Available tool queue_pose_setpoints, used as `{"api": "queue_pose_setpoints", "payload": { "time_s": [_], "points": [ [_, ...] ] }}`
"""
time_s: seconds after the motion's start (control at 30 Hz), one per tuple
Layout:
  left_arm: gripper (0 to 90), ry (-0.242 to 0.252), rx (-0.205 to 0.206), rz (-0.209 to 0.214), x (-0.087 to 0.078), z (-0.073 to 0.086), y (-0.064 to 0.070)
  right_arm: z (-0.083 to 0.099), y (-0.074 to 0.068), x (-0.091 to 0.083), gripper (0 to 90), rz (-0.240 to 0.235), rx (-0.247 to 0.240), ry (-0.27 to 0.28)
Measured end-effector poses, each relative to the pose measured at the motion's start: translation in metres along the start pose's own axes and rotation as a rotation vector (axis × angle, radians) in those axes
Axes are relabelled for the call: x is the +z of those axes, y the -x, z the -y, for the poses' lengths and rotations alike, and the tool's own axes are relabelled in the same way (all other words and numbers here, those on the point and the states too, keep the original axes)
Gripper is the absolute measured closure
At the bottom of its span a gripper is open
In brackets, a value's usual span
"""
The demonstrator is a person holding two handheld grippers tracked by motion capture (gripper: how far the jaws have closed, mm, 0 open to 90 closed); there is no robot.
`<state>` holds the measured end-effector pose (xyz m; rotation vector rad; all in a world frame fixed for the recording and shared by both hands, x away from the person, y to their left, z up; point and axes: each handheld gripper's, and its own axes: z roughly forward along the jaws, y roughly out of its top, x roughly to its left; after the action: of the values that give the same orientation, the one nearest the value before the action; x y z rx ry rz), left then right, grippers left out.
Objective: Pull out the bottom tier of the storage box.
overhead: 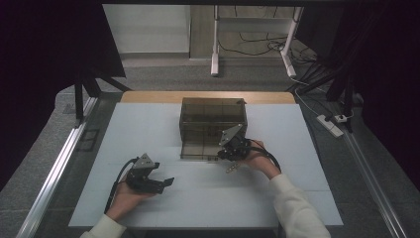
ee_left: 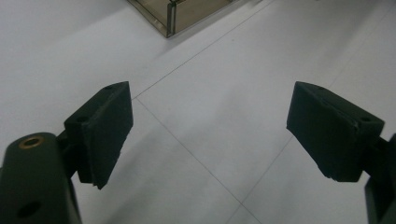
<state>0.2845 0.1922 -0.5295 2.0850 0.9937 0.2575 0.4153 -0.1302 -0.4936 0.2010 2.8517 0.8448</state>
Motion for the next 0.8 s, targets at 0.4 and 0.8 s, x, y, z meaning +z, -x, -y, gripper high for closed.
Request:
{"api": "queue_pose_setpoints", "payload": {
  "time_s": [0.4, 0.8],
  "points": [
    [15.3, -0.001, -0.001, 0.000, 0.0003, 0.0001, -0.0001, -0.0008, -0.0017, -0.0009, 85.7, 0.002, -0.009, -0.012],
    [15.3, -0.001, 0.001, 0.000, 0.0005, 0.0001, 0.0004, -0.0006, -0.0021, -0.0006, 84.3, 0.004, -0.001, -0.002]
  ]
}}
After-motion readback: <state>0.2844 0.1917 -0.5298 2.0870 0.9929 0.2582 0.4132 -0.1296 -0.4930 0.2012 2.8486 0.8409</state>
